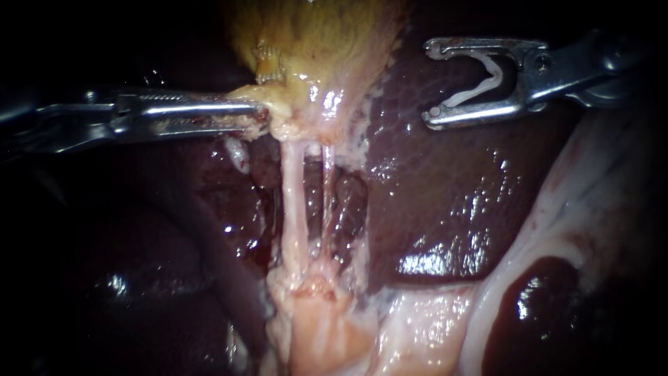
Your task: Clipping first clip left tube
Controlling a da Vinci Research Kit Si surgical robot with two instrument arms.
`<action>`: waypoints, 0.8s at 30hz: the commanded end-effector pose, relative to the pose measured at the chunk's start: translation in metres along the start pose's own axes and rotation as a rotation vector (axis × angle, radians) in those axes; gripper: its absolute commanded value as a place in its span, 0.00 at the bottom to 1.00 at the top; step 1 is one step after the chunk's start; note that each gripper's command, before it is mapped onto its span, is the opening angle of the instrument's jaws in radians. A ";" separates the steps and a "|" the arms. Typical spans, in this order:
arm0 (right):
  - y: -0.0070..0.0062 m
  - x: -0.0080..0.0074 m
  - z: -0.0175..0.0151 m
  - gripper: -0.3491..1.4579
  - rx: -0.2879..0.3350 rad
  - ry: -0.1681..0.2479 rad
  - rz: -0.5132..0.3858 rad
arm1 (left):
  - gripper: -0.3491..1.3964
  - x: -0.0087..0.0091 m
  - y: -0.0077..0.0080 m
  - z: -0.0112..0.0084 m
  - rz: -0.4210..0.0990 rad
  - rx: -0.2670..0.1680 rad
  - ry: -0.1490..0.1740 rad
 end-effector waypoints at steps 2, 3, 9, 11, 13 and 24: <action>0.0000 -0.0001 0.0000 0.47 0.000 0.000 0.000 | 0.00 0.0002 0.0000 -0.0004 -0.001 -0.002 -0.001; 0.0000 -0.0001 0.0000 0.47 0.000 0.000 0.000 | 0.00 0.0004 0.0001 -0.0006 -0.002 -0.004 -0.001; 0.0001 -0.0001 0.0000 0.47 -0.001 0.000 0.000 | 0.00 0.0036 0.0003 -0.0042 -0.021 -0.010 0.011; 0.0001 -0.0001 0.0001 0.47 -0.001 -0.001 0.001 | 0.00 0.0047 0.0005 -0.0055 -0.027 -0.004 0.024; 0.0001 0.0000 0.0001 0.47 -0.001 -0.001 0.001 | 0.00 0.0054 0.0007 -0.0066 -0.038 -0.003 0.034; -0.0007 0.0003 0.0006 0.47 0.006 0.003 -0.001 | 0.00 0.0054 0.0013 -0.0076 -0.032 0.003 0.043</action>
